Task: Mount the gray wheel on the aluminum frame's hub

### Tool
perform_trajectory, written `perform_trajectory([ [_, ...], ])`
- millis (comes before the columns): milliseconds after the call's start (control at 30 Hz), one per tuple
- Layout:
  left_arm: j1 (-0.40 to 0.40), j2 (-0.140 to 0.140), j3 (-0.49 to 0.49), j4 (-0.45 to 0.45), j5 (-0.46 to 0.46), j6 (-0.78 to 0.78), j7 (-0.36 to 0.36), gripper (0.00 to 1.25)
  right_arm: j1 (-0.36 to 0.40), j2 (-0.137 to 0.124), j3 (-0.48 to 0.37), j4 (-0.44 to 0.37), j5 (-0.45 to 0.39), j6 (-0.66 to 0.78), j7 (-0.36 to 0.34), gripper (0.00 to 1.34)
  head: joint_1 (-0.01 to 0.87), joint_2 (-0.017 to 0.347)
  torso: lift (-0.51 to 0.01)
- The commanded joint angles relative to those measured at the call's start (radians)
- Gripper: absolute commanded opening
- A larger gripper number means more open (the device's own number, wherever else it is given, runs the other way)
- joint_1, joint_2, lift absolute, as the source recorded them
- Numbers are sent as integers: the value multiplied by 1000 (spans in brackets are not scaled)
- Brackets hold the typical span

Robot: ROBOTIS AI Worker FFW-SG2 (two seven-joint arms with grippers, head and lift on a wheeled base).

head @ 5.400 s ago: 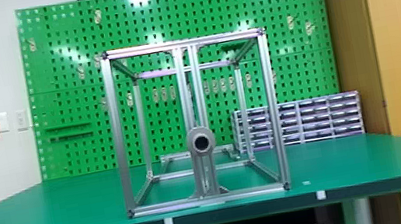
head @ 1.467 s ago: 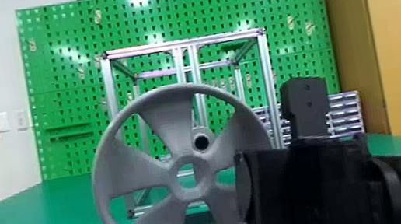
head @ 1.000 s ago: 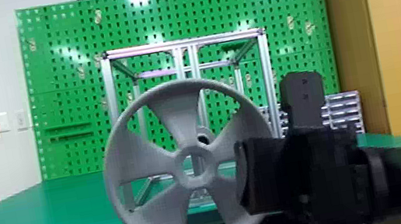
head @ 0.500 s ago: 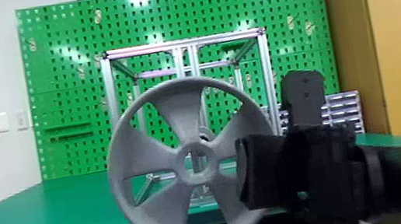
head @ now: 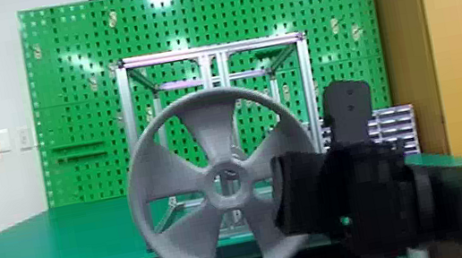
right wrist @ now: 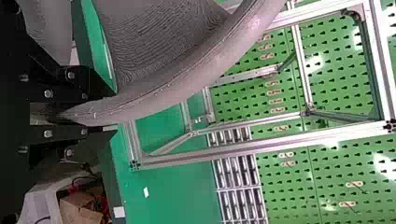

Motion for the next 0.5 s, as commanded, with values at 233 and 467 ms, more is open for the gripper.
perform_trajectory([
  [233,-49,36,-66,-242,130,158,172,1046,-14,4,0,25,3,-9,0,78,-5,6,-499],
  [467,-92,57,-109,-291,264,174,273,1025,-23,4,11,42,5,-13,0,78,-5,6,-499],
])
